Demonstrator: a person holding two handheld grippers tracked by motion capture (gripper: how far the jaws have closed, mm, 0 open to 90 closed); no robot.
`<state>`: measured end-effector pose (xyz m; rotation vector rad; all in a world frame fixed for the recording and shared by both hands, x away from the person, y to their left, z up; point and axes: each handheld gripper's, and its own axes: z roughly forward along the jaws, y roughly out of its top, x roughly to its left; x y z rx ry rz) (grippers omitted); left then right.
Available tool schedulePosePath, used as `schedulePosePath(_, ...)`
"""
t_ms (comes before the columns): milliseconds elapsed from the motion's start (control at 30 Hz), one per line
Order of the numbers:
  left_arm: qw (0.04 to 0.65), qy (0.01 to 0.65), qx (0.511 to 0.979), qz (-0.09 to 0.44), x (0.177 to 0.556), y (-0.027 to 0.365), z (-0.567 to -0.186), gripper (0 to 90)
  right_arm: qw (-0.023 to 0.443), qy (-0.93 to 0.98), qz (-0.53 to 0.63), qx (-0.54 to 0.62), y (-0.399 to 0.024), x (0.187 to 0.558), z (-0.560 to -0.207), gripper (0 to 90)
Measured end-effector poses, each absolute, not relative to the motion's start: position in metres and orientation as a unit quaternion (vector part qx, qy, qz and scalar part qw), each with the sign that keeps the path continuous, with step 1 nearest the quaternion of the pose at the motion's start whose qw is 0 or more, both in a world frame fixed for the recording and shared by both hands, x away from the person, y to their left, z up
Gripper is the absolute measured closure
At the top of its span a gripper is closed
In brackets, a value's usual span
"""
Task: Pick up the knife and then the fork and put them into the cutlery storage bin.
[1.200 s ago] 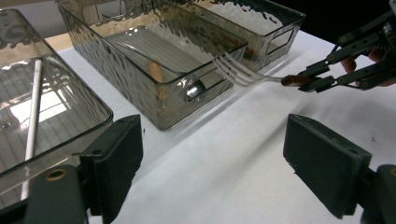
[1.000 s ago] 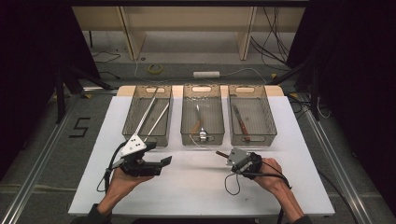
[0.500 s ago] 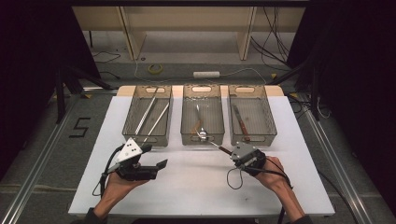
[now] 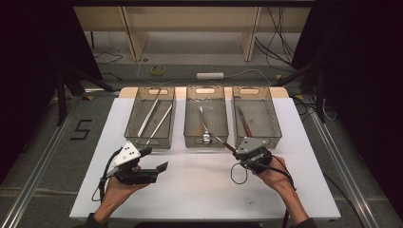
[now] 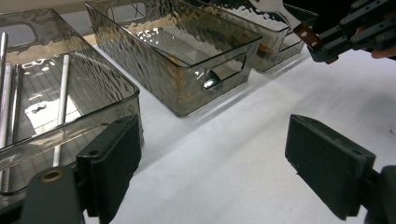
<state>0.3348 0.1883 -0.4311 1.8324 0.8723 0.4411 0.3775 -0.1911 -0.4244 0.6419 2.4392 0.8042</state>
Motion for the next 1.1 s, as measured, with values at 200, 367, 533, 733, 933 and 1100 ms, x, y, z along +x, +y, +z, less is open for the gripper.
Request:
schedulePosePath(200,0.511,0.367,0.756,0.183,0.334,0.191,-0.43,17.8,0.242,0.889,0.303,0.245,-0.192,0.38,-0.422,81.2)
schedulePosePath(367,0.513,0.372,0.752,0.184,0.334,0.194,-0.43,17.7,0.24,0.883,0.312,0.257,-0.195,0.384,-0.42,81.2)
schedulePosePath(533,0.513,0.374,0.75,0.183,0.334,0.194,-0.431,17.8,0.24,0.878,0.32,0.262,-0.195,0.389,-0.415,81.2)
schedulePosePath(733,0.515,0.376,0.748,0.185,0.335,0.195,-0.431,17.6,0.24,0.872,0.326,0.275,-0.194,0.395,-0.409,81.2)
schedulePosePath(933,0.515,0.377,0.747,0.185,0.335,0.195,-0.431,17.6,0.237,0.865,0.334,0.291,-0.201,0.405,-0.405,81.2)
schedulePosePath(1100,0.517,0.379,0.745,0.186,0.335,0.197,-0.43,17.6,0.233,0.858,0.341,0.306,-0.204,0.414,-0.399,81.2)
